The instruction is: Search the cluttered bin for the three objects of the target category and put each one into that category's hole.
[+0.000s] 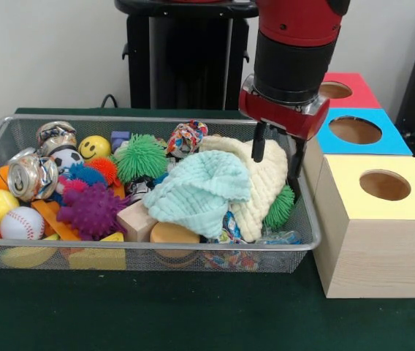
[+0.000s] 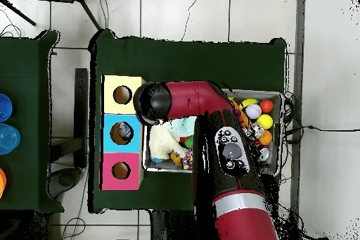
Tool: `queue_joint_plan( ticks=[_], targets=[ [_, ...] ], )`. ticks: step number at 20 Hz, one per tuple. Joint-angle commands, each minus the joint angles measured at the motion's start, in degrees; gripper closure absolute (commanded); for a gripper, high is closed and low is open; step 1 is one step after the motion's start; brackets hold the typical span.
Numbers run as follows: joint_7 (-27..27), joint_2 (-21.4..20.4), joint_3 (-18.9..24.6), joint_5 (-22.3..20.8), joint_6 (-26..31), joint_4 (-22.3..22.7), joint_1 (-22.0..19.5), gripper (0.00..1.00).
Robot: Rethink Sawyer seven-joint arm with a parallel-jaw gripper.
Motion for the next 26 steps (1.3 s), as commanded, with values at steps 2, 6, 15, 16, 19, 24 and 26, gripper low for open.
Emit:
queue_joint_plan(
  ticks=[2, 6, 15, 16, 19, 24, 26],
  targets=[
    [5.5, 4.3, -2.0, 1.2, -0.9, -3.5, -0.7, 0.00],
    [7.5, 6.5, -2.8, 1.8, -2.5, -5.0, 0.1, 0.00],
    [13.1, 9.5, -6.1, 4.8, -2.9, -8.5, 3.8, 0.00],
    [13.4, 9.5, -6.6, 5.3, -2.7, -8.5, 4.2, 0.00],
    [14.2, 9.5, -7.9, 6.6, -2.4, -8.7, 5.5, 0.00],
    [15.2, 9.6, -10.2, 9.2, -0.7, -9.9, 7.7, 0.00],
    [15.4, 9.8, -11.1, 10.1, -0.1, -10.5, 8.4, 0.00]
  ],
)
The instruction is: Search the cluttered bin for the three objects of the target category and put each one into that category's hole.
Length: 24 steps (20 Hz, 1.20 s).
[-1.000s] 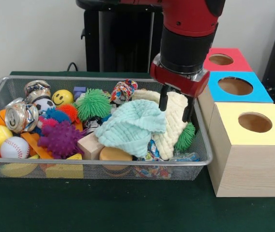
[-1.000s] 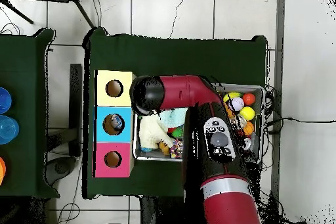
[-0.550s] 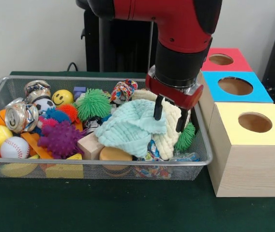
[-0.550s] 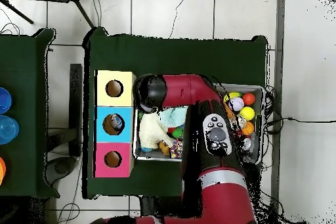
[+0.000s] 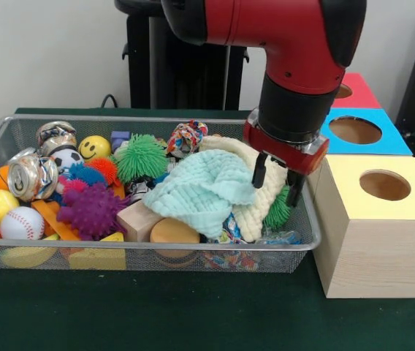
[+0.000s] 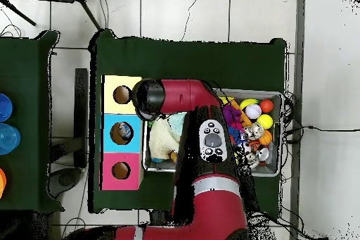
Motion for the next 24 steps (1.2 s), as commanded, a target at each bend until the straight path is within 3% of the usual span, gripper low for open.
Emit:
queue_joint_plan(
  ticks=[1, 10, 24],
  targets=[
    [15.2, 1.4, -2.5, 4.3, 0.0, -3.3, 1.8, 0.00],
    [13.0, 1.3, -4.8, 7.6, -0.8, -2.9, 2.8, 0.00],
    [11.5, 5.9, -6.7, 11.1, -6.2, -4.3, 3.2, 0.00]
  ],
)
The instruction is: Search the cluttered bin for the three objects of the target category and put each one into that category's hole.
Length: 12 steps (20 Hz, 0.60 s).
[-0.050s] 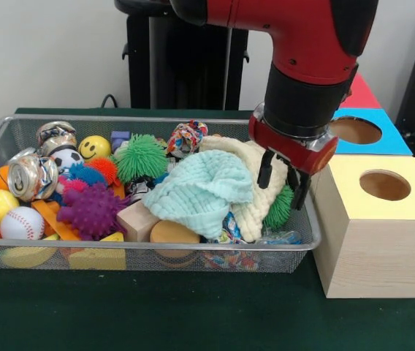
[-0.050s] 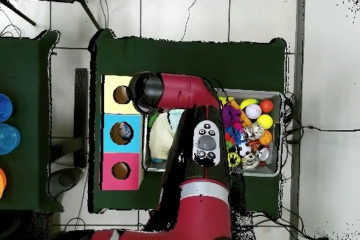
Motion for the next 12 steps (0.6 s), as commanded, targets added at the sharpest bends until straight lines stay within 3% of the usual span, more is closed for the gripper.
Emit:
queue_joint_plan(
  ticks=[1, 12],
  targets=[
    [11.5, 4.8, 0.5, 2.4, -5.9, -1.3, -0.5, 0.00],
    [12.9, 7.3, -1.3, 5.3, -10.0, -1.6, 1.2, 0.00]
  ],
)
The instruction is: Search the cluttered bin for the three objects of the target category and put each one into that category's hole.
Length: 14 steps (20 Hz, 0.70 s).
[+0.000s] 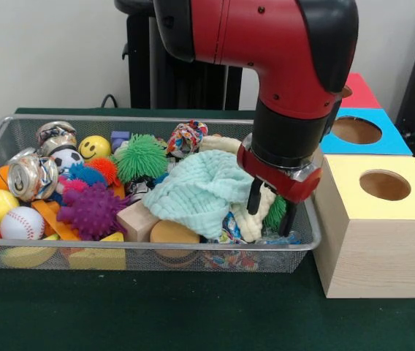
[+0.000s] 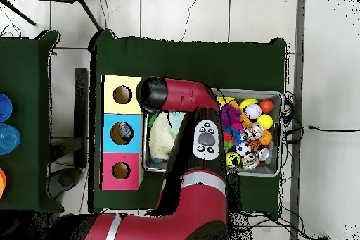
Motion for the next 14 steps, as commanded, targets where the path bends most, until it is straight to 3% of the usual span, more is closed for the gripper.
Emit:
queue_joint_plan(
  ticks=[1, 14],
  targets=[
    [13.0, 3.1, 0.2, 3.3, -4.2, -1.3, 1.0, 0.00],
    [13.8, 3.9, -1.8, 8.2, -5.1, -1.9, 2.9, 0.00]
  ],
)
